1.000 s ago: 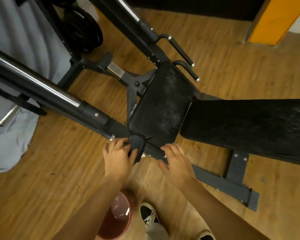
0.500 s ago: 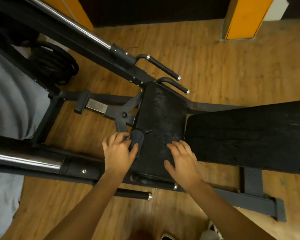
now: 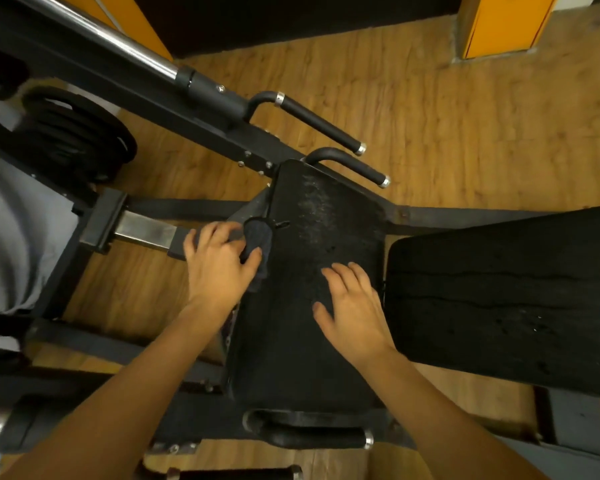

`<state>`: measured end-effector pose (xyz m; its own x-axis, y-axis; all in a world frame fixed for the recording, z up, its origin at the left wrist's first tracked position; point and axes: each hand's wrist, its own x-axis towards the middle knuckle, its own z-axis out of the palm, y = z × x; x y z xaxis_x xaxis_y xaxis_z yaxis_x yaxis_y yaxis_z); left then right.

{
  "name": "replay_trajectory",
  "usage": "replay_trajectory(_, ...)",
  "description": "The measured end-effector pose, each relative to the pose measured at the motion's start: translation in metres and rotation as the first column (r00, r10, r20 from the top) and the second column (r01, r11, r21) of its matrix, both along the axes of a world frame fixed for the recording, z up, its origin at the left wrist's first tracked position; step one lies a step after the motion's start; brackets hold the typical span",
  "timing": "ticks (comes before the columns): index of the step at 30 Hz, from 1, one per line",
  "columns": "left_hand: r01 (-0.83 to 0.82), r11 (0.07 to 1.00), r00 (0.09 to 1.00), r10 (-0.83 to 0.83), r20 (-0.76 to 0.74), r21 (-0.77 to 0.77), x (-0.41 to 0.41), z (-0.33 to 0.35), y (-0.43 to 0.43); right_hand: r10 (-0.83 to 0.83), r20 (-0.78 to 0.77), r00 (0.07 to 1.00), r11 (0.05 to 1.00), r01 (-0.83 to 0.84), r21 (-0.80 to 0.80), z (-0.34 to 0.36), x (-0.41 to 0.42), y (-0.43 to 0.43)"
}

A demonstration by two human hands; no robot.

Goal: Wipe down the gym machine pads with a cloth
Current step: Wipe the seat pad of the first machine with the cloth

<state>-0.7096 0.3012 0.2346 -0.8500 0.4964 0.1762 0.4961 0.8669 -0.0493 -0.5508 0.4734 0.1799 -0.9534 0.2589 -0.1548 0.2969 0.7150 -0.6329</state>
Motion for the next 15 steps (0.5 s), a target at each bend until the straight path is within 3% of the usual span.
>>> replay_trajectory(6, 0.052, 0.997, 0.996, -0.048, -0.075, 0.055, -0.059, -0.032, 0.021, -0.101, -0.119, 0.988, 0.994, 0.096, -0.047, -0.063, -0.062, 0.003)
replay_trajectory(11, 0.046, 0.986, 0.995, -0.031, -0.097, 0.158, -0.095, -0.045, 0.045, -0.083, -0.182, 0.98, 0.992, 0.065, -0.105, -0.114, -0.101, -0.006)
replay_trajectory(15, 0.097, 0.992, 0.983, -0.083, -0.162, 0.08, -0.115, -0.052, 0.065, -0.046, -0.184, 0.982, 0.992, 0.023, -0.126, -0.148, -0.116, -0.014)
